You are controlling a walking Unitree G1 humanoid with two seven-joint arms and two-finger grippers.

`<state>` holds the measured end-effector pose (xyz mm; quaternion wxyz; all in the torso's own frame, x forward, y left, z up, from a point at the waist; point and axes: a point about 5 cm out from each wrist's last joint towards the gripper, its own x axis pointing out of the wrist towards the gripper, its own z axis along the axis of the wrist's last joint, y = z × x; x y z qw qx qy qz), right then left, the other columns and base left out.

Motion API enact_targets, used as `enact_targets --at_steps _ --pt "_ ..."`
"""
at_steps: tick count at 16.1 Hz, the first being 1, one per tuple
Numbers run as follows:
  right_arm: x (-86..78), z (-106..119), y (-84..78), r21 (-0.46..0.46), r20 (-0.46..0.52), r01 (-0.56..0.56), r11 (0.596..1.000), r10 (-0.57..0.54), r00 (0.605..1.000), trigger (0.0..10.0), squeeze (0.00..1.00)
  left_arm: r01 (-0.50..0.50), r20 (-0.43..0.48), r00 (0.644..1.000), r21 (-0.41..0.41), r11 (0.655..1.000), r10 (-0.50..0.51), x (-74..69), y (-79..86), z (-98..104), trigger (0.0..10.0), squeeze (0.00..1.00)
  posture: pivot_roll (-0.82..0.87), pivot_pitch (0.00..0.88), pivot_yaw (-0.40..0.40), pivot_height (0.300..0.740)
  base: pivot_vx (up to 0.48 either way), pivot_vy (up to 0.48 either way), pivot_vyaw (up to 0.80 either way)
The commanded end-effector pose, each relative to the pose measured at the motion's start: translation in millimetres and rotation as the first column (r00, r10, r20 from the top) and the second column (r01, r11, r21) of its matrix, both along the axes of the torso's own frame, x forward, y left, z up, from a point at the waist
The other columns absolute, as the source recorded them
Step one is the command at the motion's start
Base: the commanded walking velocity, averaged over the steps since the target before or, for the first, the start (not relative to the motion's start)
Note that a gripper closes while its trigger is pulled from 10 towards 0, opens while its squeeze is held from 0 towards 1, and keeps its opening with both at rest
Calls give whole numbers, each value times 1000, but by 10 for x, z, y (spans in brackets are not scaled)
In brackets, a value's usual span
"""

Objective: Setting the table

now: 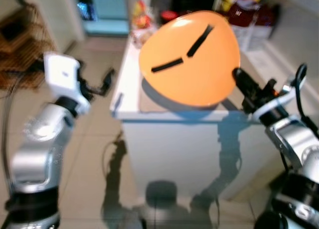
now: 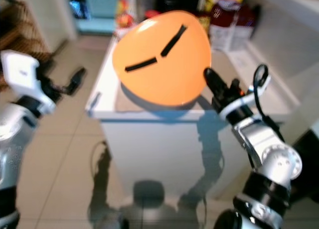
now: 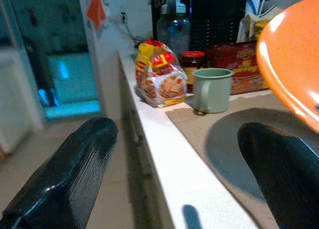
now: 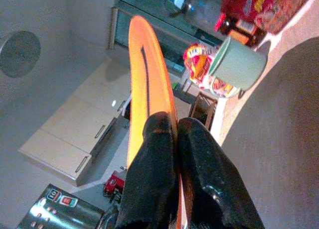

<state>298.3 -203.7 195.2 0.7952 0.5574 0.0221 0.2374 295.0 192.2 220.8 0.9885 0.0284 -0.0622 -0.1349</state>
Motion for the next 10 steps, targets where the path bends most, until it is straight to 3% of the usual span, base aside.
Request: enact_targets --at_steps 1,2,3,4,9,10 --pt "-6 101 27 19 50 -10 1000 9 999 0 0 11 -12 1000 1 1000 -11 35 -43 6 10000 710 97 14 -8 740 0 0 0" --pt "-7 105 26 23 52 -10 1000 9 999 0 0 15 -15 1000 1 1000 -15 36 -56 2 10000 741 95 14 -5 740 0 0 0" --pt "-13 108 20 30 54 -8 1000 6 999 0 0 20 -18 1000 10 1000 -20 38 -72 3 10000 655 94 16 -5 740 0 0 0" --pt "-18 102 4 41 52 -2 999 0 999 0 0 10 -15 1000 19 1000 -10 28 -63 4 10000 0 95 15 -6 740 0 0 0" --pt "3 77 -44 46 26 31 998 -32 999 0 0 -21 -10 1000 21 1000 21 -3 -7 -2 10000 0 96 12 -7 740 0 0 0" --pt "4 74 -50 48 18 24 999 -25 1000 10000 0 -10 0 1000 36 999 10 -25 -18 -12 10000 0 93 11 -5 740 0 0 0"
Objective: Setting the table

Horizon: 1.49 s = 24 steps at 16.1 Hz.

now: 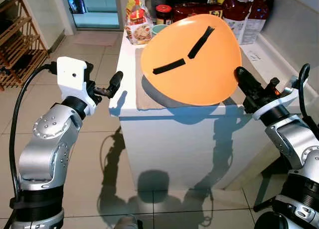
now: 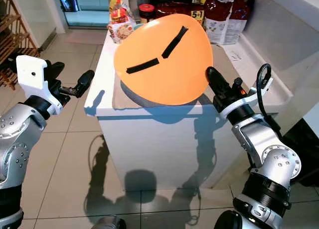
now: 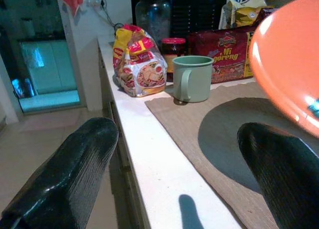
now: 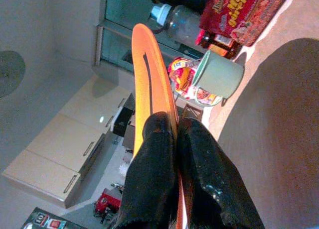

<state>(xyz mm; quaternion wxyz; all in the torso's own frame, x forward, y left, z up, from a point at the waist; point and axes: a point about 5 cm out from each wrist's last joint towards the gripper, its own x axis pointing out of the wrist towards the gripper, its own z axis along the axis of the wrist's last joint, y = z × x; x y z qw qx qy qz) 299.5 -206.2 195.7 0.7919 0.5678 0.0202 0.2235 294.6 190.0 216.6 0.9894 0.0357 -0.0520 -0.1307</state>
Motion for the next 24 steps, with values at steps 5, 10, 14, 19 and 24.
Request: enact_targets --at_steps 5,10,14,19,24 --pt "-19 70 -74 148 33 2 989 -7 999 10000 0 41 21 999 19 999 -41 -70 -11 14 10000 0 90 7 -8 740 0 0 0" --pt "-149 88 -3 48 35 -79 996 78 996 10000 0 87 9 996 101 991 -89 -239 -75 -105 10000 0 103 0 -14 740 0 -288 0" --pt "-307 68 14 -83 43 -165 983 169 985 10000 0 125 -66 991 200 972 -114 -438 -16 -343 10000 0 97 0 -10 740 0 -480 0" --pt "-356 32 -82 -46 28 -134 990 135 990 10000 0 51 -78 996 211 976 -35 -503 183 -392 10000 0 113 0 -25 740 0 -480 0" --pt "-333 -70 -156 64 -42 -66 996 69 997 10000 0 47 -51 998 184 982 -38 -449 149 -344 10000 0 109 0 -17 740 0 -480 0"
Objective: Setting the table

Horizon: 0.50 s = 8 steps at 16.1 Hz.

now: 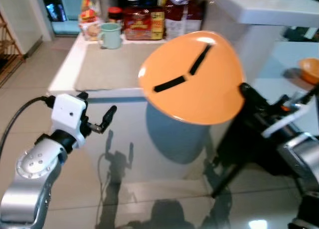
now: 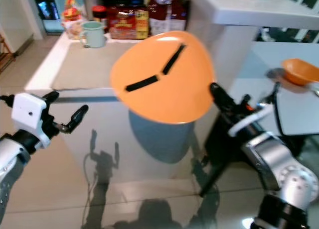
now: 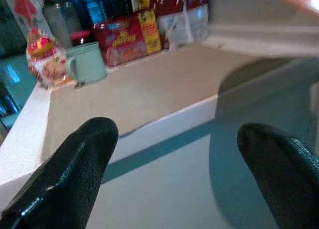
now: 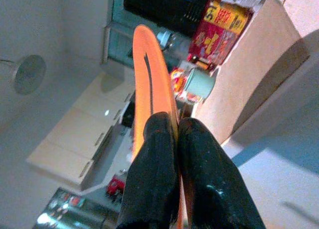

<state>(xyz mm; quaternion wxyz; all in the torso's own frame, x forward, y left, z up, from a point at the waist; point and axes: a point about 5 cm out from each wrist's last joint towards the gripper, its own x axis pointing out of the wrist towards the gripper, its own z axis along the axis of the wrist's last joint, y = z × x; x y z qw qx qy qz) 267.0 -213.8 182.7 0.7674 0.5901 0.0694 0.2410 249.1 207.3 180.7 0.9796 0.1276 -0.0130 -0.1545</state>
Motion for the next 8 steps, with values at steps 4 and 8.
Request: enact_targets --at_steps 4,8 --pt "-7 7 -104 13 -30 32 999 -32 999 10000 0 12 16 1000 -37 999 -11 36 -123 12 10000 0 107 0 -19 740 0 -480 0" --pt "17 -28 -124 22 -67 50 999 -48 997 10000 0 -80 33 996 -20 997 80 132 -161 -6 10000 0 106 0 -22 740 0 -444 0"
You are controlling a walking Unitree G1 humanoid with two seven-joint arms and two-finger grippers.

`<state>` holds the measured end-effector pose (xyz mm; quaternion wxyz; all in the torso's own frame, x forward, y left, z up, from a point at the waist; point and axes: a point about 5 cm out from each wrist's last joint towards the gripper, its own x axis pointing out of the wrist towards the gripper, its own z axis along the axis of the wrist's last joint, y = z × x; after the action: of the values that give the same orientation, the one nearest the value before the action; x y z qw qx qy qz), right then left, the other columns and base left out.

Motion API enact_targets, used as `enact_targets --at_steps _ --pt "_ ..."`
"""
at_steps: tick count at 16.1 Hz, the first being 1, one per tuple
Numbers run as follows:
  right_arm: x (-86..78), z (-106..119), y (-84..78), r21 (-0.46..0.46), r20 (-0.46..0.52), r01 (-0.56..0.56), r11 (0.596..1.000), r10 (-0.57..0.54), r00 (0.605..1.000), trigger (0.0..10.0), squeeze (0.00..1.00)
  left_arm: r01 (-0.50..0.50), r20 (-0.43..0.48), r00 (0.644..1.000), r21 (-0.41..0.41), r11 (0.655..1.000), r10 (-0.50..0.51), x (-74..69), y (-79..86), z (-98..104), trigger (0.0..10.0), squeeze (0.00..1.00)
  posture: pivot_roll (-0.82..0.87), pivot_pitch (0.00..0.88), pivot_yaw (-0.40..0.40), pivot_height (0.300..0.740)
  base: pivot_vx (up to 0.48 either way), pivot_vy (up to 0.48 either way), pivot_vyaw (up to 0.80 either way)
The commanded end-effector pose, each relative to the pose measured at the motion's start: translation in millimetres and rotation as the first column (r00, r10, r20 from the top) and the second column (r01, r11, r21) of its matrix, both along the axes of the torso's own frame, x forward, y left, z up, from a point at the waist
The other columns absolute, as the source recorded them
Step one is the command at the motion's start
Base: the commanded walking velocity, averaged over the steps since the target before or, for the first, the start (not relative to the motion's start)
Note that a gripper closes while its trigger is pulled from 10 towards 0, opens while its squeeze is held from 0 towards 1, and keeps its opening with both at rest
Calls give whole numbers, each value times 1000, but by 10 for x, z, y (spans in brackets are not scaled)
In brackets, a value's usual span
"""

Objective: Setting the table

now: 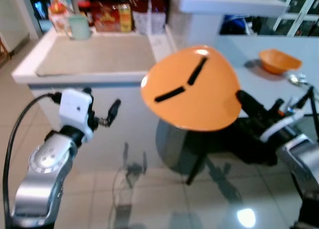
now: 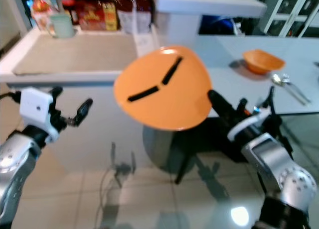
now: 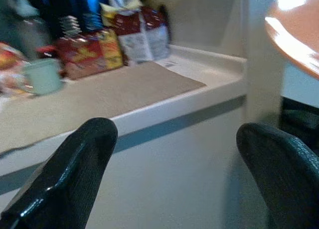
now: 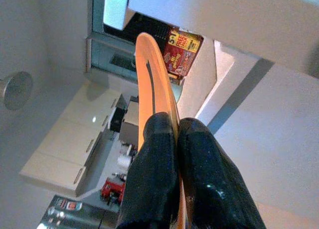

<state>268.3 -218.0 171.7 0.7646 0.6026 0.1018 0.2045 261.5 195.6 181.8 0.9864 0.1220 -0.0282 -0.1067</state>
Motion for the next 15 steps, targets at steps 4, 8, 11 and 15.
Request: enact_targets --at_steps 4,8,11,15 --pt "130 -16 -132 42 -59 114 993 -111 992 10000 0 -82 71 994 14 997 80 138 -103 98 10000 0 101 0 -17 740 0 0 0" --pt "201 2 -149 48 -73 149 988 -145 987 10000 0 -68 93 993 -30 997 70 190 -244 153 10000 0 92 0 -8 740 61 0 0" --pt "232 24 -194 45 -70 188 981 -184 980 10000 0 -44 82 996 -34 998 46 194 -304 126 10000 0 89 0 -8 740 348 0 0" --pt "245 20 -245 25 -77 214 977 -211 974 10000 0 -38 77 996 -36 999 40 194 -313 118 10000 0 86 0 -2 740 362 0 0"
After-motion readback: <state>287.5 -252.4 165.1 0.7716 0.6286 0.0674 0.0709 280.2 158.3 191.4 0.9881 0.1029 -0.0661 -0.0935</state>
